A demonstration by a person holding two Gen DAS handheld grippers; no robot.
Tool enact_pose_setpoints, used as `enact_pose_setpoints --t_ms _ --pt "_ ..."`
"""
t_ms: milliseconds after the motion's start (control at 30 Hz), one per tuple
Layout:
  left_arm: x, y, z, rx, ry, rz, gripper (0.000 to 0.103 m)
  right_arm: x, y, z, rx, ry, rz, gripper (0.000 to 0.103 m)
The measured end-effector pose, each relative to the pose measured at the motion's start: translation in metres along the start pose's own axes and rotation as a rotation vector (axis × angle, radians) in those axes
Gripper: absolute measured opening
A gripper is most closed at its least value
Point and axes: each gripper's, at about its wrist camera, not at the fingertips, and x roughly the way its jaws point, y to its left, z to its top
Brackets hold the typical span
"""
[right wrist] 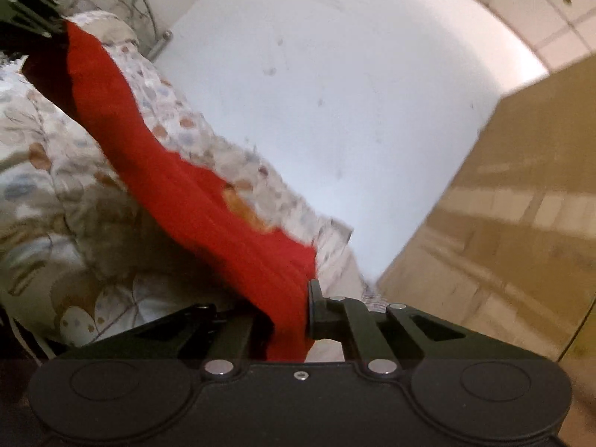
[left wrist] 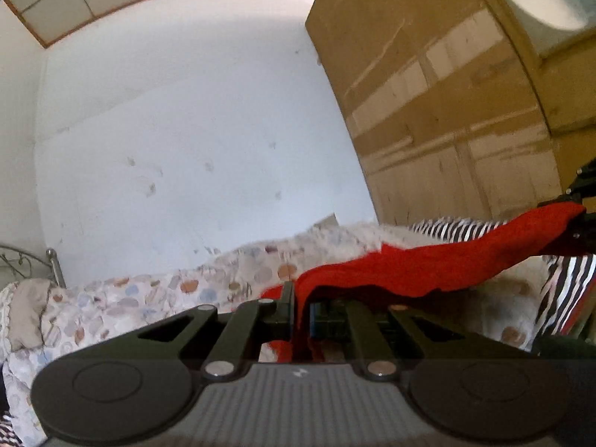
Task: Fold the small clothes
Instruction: 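Lift the sweater hem with both grippers and fold it toward the collar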
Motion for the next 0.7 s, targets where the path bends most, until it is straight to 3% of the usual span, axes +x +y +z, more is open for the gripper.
enact_pose_setpoints --t_ms 200,333,533,700 --pt "-0.062 0.012 0.044 0.025 -0.027 -0.026 0.006 -0.068 -0.038 0.033 -0.013 -0.048 0.04 0.006" --pt "-0.076 0.014 0.065 0.057 -0.011 -0.034 0.007 -0.097 -0.053 0.047 -0.007 -0.078 0.043 0.006" --pt "-0.023 0.03 0.079 0.01 0.05 -0.056 0.007 -0.057 -0.069 0.056 0.053 -0.079 0.078 0.006" --pt "0.066 0.058 0.089 -0.036 0.114 -0.069 0.007 0.03 -0.094 0.079 0.045 -0.057 0.14 0.007"
